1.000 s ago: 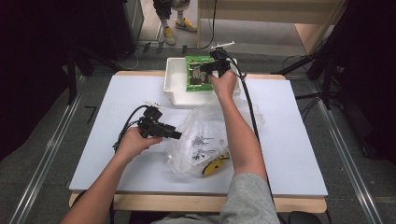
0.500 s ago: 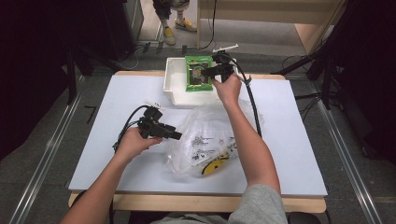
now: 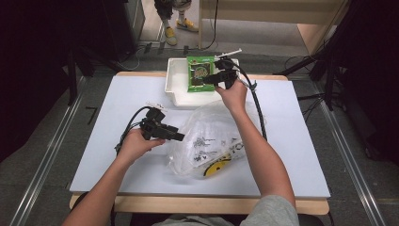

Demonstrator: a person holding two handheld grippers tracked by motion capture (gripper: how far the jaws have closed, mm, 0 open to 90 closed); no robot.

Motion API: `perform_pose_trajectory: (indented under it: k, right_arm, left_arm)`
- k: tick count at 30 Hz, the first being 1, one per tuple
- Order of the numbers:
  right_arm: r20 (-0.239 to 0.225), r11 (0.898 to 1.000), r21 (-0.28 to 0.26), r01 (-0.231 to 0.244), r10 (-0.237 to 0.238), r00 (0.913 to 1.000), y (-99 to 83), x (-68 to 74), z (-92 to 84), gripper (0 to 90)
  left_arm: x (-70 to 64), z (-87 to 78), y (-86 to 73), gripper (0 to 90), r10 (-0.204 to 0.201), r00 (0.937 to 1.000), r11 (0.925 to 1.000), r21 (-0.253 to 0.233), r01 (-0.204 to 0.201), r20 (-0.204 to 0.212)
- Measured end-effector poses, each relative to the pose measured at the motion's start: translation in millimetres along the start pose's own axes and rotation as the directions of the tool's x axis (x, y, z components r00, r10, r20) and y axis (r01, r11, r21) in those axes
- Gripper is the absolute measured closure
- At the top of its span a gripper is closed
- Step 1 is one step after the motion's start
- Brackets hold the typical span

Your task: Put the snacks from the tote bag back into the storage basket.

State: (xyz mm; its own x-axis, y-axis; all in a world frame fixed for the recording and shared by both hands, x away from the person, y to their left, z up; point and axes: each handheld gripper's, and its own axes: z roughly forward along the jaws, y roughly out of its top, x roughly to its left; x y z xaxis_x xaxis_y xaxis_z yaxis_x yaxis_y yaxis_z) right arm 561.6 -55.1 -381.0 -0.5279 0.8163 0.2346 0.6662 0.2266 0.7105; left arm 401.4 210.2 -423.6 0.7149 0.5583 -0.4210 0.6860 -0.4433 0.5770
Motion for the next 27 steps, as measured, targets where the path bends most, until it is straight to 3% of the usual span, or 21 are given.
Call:
perform_pose_trajectory:
  k: [13, 21, 27]
  right_arm:
    - [-0.037, 0.999, 0.002, 0.052, -0.052, 0.998, -15.9, 13.9, -28.7, 47.0]
    - [-0.075, 0.998, 0.005, 0.057, -0.057, 0.9956, -36.3, 17.3, -43.8, 46.9]
    - [-0.072, 0.998, 0.004, 0.064, -0.064, 0.9953, -53.7, 16.6, -55.6, 46.9]
  left_arm:
    - [-1.4, 0.6, -0.1, 43.6, 0.0, 1.0, 1.0, -0.001, 0.0, -0.005]
    - [-1.2, -1.0, -0.2, 43.5, 0.003, 1.0, 1.0, -0.005, -0.003, -0.008]
    - [-1.6, -1.1, -0.2, 43.4, 0.006, 0.9999, 0.9999, -0.008, -0.006, -0.011]
